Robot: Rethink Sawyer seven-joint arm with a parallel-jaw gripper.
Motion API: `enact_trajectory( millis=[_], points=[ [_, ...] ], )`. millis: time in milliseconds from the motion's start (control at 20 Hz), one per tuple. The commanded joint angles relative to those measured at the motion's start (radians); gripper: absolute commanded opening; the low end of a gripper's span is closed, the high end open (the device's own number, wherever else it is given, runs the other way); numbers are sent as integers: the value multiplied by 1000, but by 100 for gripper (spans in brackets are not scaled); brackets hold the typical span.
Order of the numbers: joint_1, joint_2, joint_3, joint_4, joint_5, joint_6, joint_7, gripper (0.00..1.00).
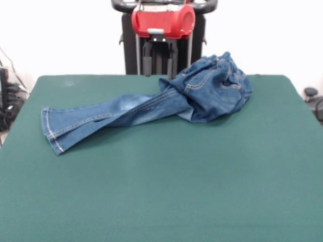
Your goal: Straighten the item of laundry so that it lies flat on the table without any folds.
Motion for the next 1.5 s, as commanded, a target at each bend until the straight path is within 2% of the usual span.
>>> enact_trajectory(
  millis=[50, 200, 400, 650, 850, 1050, 1200, 1300, 1500],
  points=[
    [-51, -14, 104, -5, -47, 270, -382, 100],
    [-47, 11, 105, -7, -52, 271, -355, 100],
    [4, 109, 95, 2, -1, 258, -196, 100],
    [116, 159, 58, -40, -2, 230, -69, 100],
    [165, 179, 62, -46, 43, 210, -22, 100],
    [172, 201, 102, -26, 116, 181, -13, 100],
    [231, 204, 52, -47, 123, 194, 22, 100],
    [258, 236, 26, -51, 123, 160, 46, 100],
    [380, 307, -97, -91, 87, 87, 153, 100]
  ],
)
